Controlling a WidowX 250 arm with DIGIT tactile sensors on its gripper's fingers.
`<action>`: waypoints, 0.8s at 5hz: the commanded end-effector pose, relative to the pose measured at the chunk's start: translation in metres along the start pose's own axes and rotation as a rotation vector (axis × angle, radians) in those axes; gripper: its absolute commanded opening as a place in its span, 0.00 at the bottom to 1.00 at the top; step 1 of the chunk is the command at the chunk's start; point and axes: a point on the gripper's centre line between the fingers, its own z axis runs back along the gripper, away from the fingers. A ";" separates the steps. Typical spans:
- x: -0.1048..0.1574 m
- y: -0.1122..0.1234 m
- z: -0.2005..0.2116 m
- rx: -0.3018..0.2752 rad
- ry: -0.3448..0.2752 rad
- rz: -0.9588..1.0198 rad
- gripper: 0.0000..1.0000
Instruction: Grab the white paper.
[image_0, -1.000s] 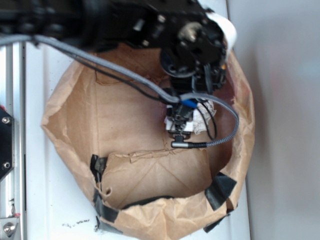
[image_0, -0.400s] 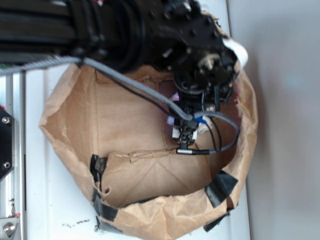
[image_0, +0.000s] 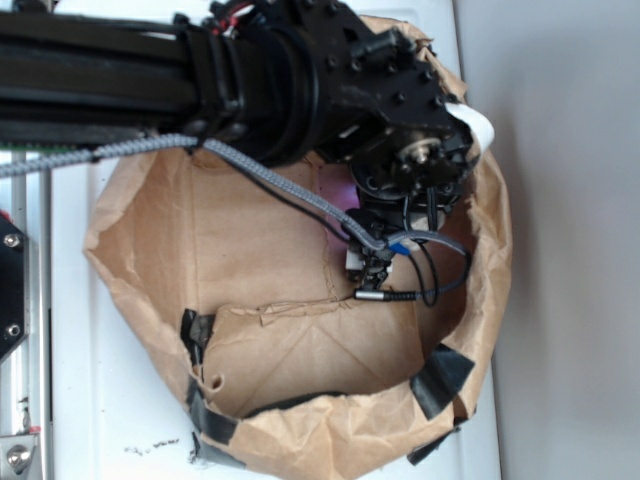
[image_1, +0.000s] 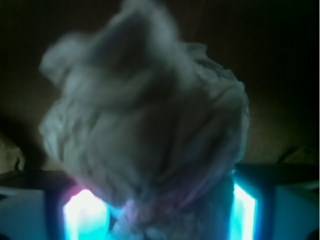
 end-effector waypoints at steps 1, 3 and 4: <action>0.004 0.001 0.036 -0.022 -0.088 0.004 0.00; -0.016 0.003 0.108 -0.152 -0.221 -0.004 0.00; -0.024 0.001 0.130 -0.170 -0.237 -0.005 0.00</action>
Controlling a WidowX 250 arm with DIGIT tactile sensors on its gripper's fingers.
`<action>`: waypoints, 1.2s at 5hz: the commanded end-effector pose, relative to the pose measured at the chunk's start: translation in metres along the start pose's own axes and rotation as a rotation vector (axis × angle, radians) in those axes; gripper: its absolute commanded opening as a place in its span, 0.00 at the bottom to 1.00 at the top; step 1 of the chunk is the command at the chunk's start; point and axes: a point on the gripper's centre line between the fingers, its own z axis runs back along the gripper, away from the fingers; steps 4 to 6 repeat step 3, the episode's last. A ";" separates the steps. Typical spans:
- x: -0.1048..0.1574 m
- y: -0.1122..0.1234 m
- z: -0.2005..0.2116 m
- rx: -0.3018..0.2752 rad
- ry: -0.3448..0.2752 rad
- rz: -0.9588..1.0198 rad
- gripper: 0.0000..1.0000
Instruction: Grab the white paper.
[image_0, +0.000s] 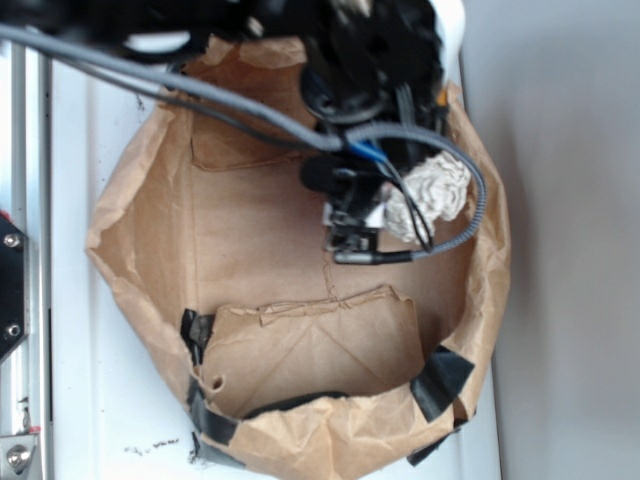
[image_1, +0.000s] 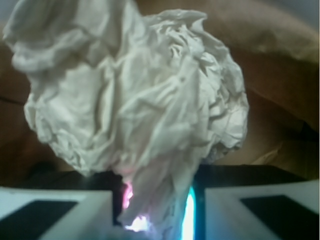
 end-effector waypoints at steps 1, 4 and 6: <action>-0.013 -0.005 0.062 0.060 0.075 0.057 0.00; -0.035 -0.018 0.077 0.125 0.158 0.029 0.00; -0.035 -0.018 0.077 0.125 0.158 0.029 0.00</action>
